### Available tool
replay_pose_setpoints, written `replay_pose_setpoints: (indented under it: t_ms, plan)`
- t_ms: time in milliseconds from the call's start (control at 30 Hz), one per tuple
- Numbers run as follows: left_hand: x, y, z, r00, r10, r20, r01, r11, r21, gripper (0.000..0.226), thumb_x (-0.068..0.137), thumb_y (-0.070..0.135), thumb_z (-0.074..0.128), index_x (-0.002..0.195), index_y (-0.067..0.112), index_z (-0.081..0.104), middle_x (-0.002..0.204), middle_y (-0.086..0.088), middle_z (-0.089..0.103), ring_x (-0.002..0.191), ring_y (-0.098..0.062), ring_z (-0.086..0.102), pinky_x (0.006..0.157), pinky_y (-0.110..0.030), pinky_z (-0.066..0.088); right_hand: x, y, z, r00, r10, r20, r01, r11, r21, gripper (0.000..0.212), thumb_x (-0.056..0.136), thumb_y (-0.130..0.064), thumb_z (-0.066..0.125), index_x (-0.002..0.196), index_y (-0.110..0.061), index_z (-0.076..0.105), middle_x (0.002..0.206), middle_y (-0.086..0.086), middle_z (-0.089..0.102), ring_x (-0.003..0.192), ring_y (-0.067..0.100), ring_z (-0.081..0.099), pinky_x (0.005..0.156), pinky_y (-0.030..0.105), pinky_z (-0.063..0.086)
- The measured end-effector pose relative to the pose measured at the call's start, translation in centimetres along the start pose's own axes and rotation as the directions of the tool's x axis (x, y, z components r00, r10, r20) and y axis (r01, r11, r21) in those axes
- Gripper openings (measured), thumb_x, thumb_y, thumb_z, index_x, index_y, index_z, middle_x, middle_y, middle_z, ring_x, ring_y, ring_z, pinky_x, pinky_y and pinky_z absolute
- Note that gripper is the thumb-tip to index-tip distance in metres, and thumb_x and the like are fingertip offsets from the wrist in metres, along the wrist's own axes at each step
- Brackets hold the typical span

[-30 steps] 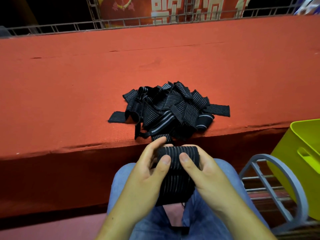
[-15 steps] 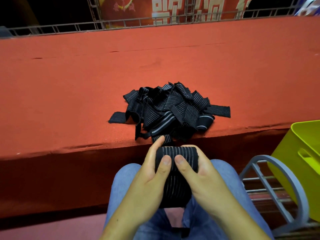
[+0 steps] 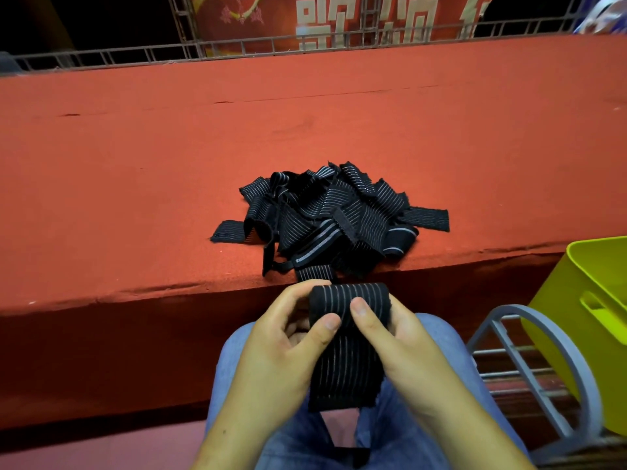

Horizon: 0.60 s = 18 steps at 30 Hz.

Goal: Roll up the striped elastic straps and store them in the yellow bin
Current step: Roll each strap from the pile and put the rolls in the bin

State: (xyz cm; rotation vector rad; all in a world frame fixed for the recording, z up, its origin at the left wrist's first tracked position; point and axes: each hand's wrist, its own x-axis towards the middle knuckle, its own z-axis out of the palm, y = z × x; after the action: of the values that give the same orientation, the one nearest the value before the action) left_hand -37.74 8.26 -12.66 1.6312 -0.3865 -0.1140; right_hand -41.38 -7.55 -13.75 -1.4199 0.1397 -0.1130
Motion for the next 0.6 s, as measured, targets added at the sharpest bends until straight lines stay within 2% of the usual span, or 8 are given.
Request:
replay_pose_setpoints:
  t_ms: [100,233,433,600]
  plan:
    - [-0.13,0.42,0.07,1.000,-0.001,0.007,0.001,1.000,-0.011,0.033,0.093,0.001,0.069,0.120,0.020,0.069,0.110,0.007,0.075,0.098,-0.004,0.073,0.081,-0.015,0.055,-0.04,-0.11,0.01,0.999,0.046,-0.009,-0.046,0.998,0.047,0.032,0.091,-0.060,0.071,0.105,-0.031,0.078,0.111,0.005,0.080,0.108,0.018,0.076,0.086,0.029,0.059]
    - [-0.12,0.49,0.07,1.000,0.021,-0.002,-0.021,1.000,0.004,0.039,0.091,-0.006,0.069,0.119,0.021,0.070,0.112,0.010,0.074,0.104,-0.001,0.070,0.085,-0.015,0.054,0.26,0.24,-0.12,0.997,0.075,-0.005,-0.074,0.995,0.060,0.054,0.074,-0.071,0.069,0.109,-0.031,0.079,0.115,0.006,0.080,0.114,0.021,0.075,0.102,0.043,0.055]
    - [-0.06,0.28,0.02,0.999,0.039,0.011,-0.039,0.999,0.034,0.044,0.091,-0.008,0.069,0.120,0.024,0.071,0.119,0.007,0.072,0.115,-0.009,0.067,0.099,-0.029,0.055,0.31,0.47,-0.38,0.998,0.056,0.004,-0.056,0.995,0.079,0.049,0.073,-0.068,0.071,0.106,-0.032,0.078,0.111,0.007,0.080,0.109,0.021,0.075,0.097,0.041,0.056]
    - [-0.12,0.57,0.02,0.999,0.006,0.043,-0.007,0.999,0.042,0.050,0.090,-0.011,0.069,0.122,0.028,0.070,0.118,0.012,0.073,0.113,-0.002,0.067,0.097,-0.023,0.055,0.45,0.48,-0.77,1.000,0.009,0.000,-0.009,0.994,0.109,0.041,0.074,-0.054,0.075,0.106,-0.028,0.076,0.106,0.005,0.077,0.102,0.019,0.071,0.094,0.041,0.053]
